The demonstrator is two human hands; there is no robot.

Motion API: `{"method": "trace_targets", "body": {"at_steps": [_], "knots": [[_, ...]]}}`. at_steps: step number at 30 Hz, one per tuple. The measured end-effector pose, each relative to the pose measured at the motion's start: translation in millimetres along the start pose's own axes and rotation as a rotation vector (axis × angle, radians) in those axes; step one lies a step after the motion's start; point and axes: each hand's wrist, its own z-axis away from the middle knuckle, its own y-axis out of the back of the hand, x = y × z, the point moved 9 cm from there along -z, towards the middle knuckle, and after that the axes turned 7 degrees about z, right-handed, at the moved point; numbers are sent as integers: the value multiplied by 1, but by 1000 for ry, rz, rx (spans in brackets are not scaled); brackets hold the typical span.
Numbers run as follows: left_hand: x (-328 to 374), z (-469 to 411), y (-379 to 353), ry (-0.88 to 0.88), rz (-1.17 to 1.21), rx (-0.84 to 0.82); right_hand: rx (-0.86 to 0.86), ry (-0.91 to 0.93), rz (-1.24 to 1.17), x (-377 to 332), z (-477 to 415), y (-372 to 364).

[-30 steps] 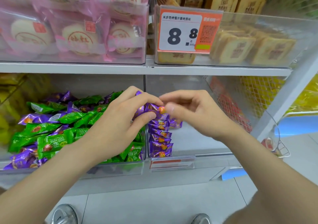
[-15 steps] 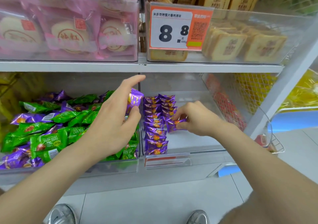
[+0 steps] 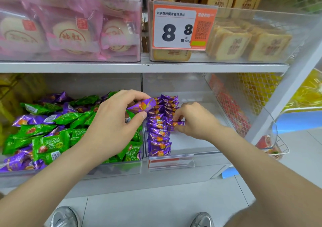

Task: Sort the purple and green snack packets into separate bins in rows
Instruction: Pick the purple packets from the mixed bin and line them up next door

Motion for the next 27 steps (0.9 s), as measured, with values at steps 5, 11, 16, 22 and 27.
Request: {"method": "trace_targets", "body": {"at_steps": [5,11,16,22,27], "knots": [[-1,0,4,17,73,28,229,-65,-222,-3,10,47],[20,-4,3,-71,148,15,150,89,-995,-58,44,90],[28,-2,-3,-142,96,10,80,-17,-962,-33,42,85],[5,2,-8,-49,-62,21,-27,-131,-291,21,40,52],[2,3,-16,-11,-64,-34,-132,-102,-182,16,34,14]]}}
